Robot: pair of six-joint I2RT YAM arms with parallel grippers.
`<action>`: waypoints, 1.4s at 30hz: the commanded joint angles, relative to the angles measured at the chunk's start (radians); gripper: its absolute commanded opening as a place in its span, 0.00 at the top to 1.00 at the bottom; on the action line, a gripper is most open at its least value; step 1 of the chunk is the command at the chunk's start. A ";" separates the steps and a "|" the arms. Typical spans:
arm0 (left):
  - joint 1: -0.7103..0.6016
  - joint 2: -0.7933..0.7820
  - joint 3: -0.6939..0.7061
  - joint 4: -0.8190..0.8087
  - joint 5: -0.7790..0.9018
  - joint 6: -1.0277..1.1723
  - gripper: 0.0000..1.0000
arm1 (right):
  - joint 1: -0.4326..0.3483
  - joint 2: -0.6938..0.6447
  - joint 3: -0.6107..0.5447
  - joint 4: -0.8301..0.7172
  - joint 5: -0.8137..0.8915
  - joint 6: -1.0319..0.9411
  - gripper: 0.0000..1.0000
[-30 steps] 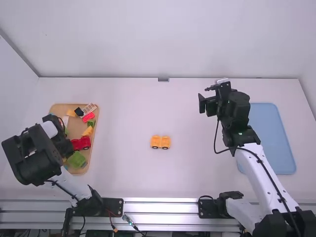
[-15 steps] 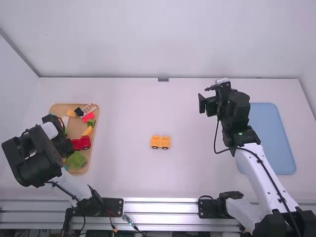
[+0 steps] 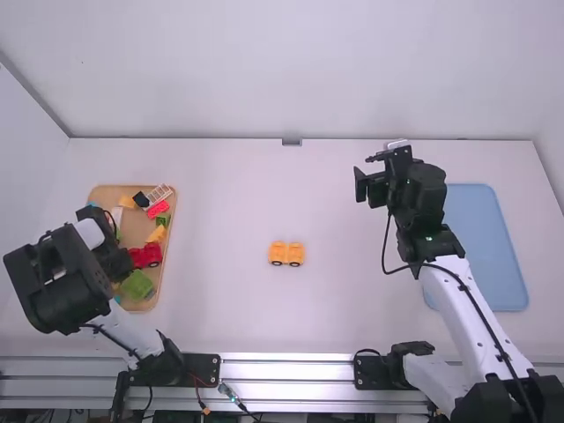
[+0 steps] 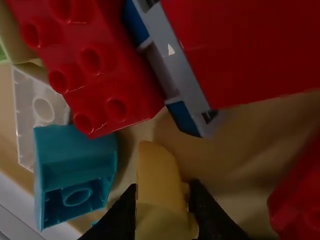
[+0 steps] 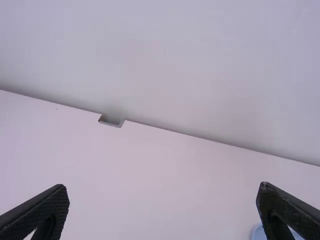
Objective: Assemble lego blocks to make yellow taxi
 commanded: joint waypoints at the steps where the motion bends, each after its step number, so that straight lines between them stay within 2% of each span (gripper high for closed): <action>1: -0.003 0.013 -0.023 -0.003 0.015 0.003 0.78 | 0.000 0.008 0.038 0.003 -0.002 0.005 0.01; 4: -0.003 0.012 -0.022 0.005 0.018 -0.002 0.82 | 0.000 0.008 0.038 0.003 -0.002 0.005 0.01; 10: -0.004 0.012 -0.008 0.020 0.032 -0.006 0.98 | 0.000 0.008 0.038 0.003 -0.004 0.006 0.01; 16: -0.004 -0.005 0.062 0.016 0.236 0.042 0.98 | 0.000 0.008 0.038 0.013 -0.121 0.003 0.01; 25: -0.064 -0.163 0.058 0.094 0.236 -0.002 0.98 | 0.000 0.030 0.038 0.065 -0.144 0.070 0.01; 31: -0.190 -0.347 0.013 0.178 0.248 0.022 0.98 | 0.000 0.143 0.038 0.201 -0.350 0.081 0.01; 34: -0.266 -0.409 0.010 0.209 0.394 0.143 0.98 | 0.000 0.234 0.039 0.313 -0.450 0.157 0.01; 39: -0.430 -0.435 0.009 0.341 0.765 0.335 0.98 | 0.000 0.381 0.039 0.534 -0.603 0.412 0.01; 42: -0.528 -0.425 0.009 0.440 0.861 0.367 0.98 | 0.000 0.459 0.039 0.655 -0.669 0.520 0.01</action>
